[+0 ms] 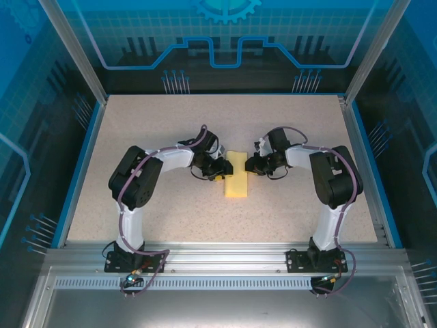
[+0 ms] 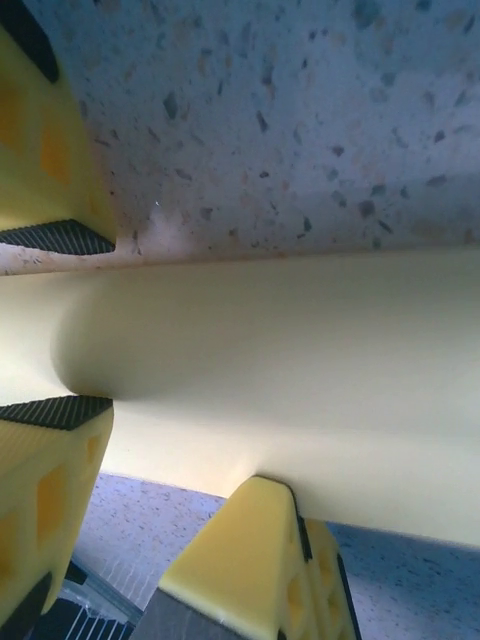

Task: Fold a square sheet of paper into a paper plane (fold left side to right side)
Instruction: First fold in half a square sheet of paper at the center of the table.

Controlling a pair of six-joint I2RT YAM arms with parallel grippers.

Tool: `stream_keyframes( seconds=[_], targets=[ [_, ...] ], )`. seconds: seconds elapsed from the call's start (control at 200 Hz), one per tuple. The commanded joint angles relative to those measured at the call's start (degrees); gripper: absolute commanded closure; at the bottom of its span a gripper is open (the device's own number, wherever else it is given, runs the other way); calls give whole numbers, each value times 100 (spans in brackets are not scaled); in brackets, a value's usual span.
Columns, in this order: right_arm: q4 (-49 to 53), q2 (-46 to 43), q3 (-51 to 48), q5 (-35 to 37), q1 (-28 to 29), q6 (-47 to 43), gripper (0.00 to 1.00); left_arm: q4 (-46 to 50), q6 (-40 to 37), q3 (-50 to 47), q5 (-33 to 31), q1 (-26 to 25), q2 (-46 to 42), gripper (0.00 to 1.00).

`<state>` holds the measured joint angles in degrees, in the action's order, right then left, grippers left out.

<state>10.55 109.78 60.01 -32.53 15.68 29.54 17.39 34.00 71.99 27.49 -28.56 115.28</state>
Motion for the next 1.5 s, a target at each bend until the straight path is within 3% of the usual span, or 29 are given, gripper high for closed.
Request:
stream_keyframes(
  seconds=[0.0, 0.175, 0.41, 1.021, 1.281, 1.496],
  targets=[
    [30, -127, 7, -5, -115, -113, 72, 405, -99, 211, -190, -65, 169, 58],
    [241, -514, -181, 460, -260, -201, 56, 489, -82, 270, -294, -90, 255, 59],
    [576, -661, -376, 936, -371, -269, 56, 595, -51, 391, -366, -105, 384, 59],
    [624, -439, -394, 724, -363, -328, 59, 768, -86, 453, -489, -108, 454, 59],
    [-153, -543, -376, -313, -182, 65, 71, 788, -95, 440, -532, -105, 425, 59],
    [-167, -147, -107, -331, 161, 221, 81, 776, -86, 428, -543, -112, 429, 59]
  ],
)
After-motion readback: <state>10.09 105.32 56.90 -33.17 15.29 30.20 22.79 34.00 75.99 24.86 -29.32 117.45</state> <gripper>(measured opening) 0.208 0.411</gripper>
